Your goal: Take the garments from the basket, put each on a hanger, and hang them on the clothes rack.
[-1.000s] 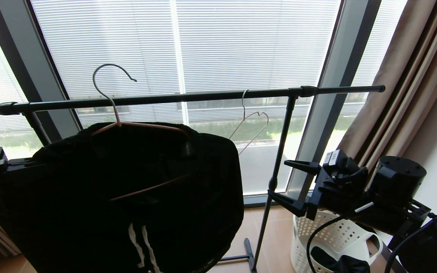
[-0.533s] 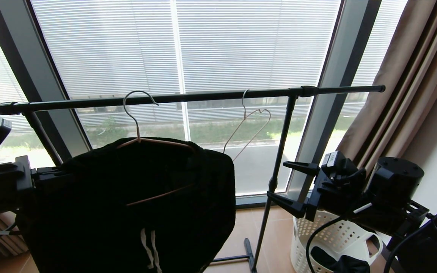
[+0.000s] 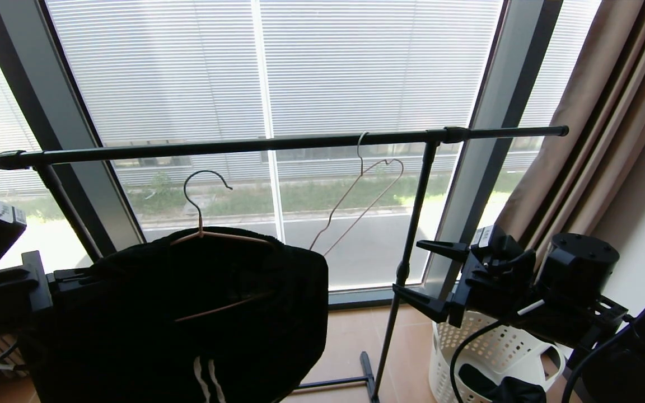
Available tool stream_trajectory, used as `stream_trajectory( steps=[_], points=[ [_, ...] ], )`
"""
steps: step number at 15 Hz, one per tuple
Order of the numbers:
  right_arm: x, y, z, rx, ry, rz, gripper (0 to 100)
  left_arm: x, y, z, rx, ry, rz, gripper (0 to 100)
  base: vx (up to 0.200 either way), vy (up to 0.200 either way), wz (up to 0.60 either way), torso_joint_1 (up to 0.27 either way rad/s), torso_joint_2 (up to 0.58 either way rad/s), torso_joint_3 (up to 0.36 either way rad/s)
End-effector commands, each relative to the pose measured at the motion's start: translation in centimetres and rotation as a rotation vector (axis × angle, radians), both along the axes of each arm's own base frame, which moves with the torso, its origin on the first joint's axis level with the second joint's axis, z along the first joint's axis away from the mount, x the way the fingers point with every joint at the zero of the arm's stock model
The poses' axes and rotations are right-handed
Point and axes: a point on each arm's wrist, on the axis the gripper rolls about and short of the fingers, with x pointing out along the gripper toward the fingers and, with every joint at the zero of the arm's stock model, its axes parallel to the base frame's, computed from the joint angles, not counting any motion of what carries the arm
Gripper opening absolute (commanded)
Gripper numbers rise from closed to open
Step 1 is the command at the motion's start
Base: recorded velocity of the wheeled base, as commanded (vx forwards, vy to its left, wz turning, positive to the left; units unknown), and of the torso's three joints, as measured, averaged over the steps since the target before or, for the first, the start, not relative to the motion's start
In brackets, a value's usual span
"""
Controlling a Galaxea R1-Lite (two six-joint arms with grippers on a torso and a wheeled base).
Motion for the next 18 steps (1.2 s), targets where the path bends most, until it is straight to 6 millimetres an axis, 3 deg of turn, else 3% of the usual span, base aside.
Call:
stream_trajectory(
  steps=[1, 3, 18],
  points=[
    [0.0, 0.0, -0.1, -0.002, 0.003, 0.001, 100, 0.2, 0.4, -0.5, 0.0, 0.021, 0.025, 0, 0.0, 0.0, 0.0, 0.0, 0.0, 0.0],
    [0.0, 0.0, -0.1, -0.001, 0.005, 0.001, 100, 0.9, 0.7, -0.9, 0.062, 0.034, 0.109, 0, 0.0, 0.0, 0.0, 0.0, 0.0, 0.0],
    [0.1, 0.1, -0.4, -0.006, 0.014, 0.001, 100, 2.4, 1.2, -2.4, 0.165, 0.041, 0.122, 0, 0.0, 0.0, 0.0, 0.0, 0.0, 0.0]
  ],
)
